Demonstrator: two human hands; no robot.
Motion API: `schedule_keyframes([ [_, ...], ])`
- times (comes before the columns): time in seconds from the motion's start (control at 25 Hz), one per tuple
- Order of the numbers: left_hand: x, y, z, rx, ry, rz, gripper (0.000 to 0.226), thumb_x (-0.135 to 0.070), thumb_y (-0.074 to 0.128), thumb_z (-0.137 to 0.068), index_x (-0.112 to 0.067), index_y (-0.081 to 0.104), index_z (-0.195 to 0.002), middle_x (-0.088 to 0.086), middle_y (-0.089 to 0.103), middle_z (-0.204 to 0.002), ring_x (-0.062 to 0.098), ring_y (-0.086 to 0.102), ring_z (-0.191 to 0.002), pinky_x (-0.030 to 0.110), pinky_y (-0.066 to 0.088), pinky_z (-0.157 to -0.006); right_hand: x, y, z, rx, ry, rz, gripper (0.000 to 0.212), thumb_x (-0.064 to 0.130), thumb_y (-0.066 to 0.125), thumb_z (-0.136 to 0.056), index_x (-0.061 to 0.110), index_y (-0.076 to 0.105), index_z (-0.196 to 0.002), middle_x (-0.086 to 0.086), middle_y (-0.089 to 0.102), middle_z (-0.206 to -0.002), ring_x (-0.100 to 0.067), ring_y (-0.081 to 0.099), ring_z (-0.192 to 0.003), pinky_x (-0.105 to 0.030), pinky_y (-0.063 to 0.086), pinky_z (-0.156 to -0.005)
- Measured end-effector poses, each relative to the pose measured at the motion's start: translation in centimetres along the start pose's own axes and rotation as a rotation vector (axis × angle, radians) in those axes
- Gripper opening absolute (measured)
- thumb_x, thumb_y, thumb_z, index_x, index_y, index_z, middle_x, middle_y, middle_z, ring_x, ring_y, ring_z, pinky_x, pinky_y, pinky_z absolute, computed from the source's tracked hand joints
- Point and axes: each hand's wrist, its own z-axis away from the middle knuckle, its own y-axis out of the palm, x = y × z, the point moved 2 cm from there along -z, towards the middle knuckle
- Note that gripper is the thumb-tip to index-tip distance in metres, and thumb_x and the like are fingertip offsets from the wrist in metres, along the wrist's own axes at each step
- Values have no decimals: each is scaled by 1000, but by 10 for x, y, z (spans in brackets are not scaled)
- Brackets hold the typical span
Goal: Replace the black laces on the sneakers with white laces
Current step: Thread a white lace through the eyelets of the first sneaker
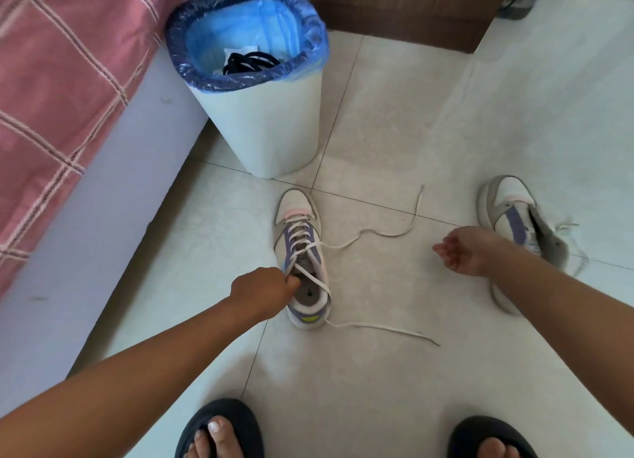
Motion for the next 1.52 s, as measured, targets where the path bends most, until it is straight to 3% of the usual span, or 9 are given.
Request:
schedule_keyframes([
  [0.24, -7, -1, 0, 20, 4, -32, 40, -38, 28, -97, -16, 38, -65, -2, 45, -68, 22, 48, -75, 26, 28, -52, -21, 88, 49, 20, -1024, 1194, 35, 20, 51, -92, 14, 53, -127, -9, 57, -119, -28, 54, -110, -33, 43, -86],
  [0.4, -11, 2, 0, 24, 39, -45, 37, -37, 26, -98, -13, 47, -80, 3, 49, -82, 23, 48, -79, 27, 34, -65, -36, 148, 74, -47, -1519, 1464, 34, 12, 86, -45, 8, 67, -72, -10, 60, -70, -29, 59, -59, -28, 42, -46],
  [0.52, -9, 5, -2, 21, 34, -57, 36, -37, 25, -99, -13, 47, -84, 3, 49, -83, 23, 47, -79, 27, 34, -65, -24, 155, 66, -77, -1449, 1504, 29, 8, 86, -42, 6, 63, -59, -11, 59, -64, -29, 58, -55, -26, 40, -43],
  [0.6, -7, 7, -4, 19, 57, -102, 35, -34, 23, -99, -13, 47, -85, 3, 48, -83, 23, 46, -78, 26, 31, -59, -12, 147, 59, -122, -1324, 1464, 12, 6, 68, -74, -2, 64, -83, -19, 62, -87, -35, 60, -81, -36, 41, -58],
  [0.72, -6, 9, -6, 46, 116, -167, 36, -29, 22, -99, -11, 52, -97, 2, 43, -80, 23, 44, -77, 25, 24, -50, 1, 127, 41, -180, -1222, 1328, 24, 12, 42, -94, 1, 59, -108, -17, 59, -112, -35, 52, -104, -40, 38, -77],
  [0.96, -9, 6, -4, 58, 89, -148, 35, -27, 23, -99, -13, 41, -72, -1, 38, -68, 24, 46, -78, 25, 30, -54, -19, 135, 46, 221, -1229, 1436, 52, 20, 54, -88, 19, 41, -138, -1, 43, -141, -23, 34, -130, -37, 29, -101],
  [1.08, -8, 6, -2, 64, 177, -254, 26, -22, 25, -98, -10, 48, -96, 2, 38, -73, 24, 43, -77, 25, 25, -49, -18, 150, 46, 47, -1220, 1330, 25, 16, 41, -96, 11, 54, -116, -8, 57, -120, -29, 48, -115, -35, 36, -88],
  [1.28, -8, 3, 0, 82, 229, -334, 23, -14, 30, -96, -8, 46, -112, 6, 44, -85, 24, 41, -78, 27, 29, -55, 22, 99, 16, -98, -939, 981, 31, 6, 33, -96, 9, 52, -121, -19, 61, -112, -32, 57, -103, -33, 41, -79],
  [1.52, -7, 4, 4, 67, 320, -489, 22, -12, 39, -95, -12, 39, -117, 7, 38, -92, 24, 41, -81, 30, 35, -65, 62, 13, -8, -9, -574, 116, 24, 6, 37, -97, 8, 58, -85, 5, 64, -49, -3, 59, -42, -23, 44, -55],
])
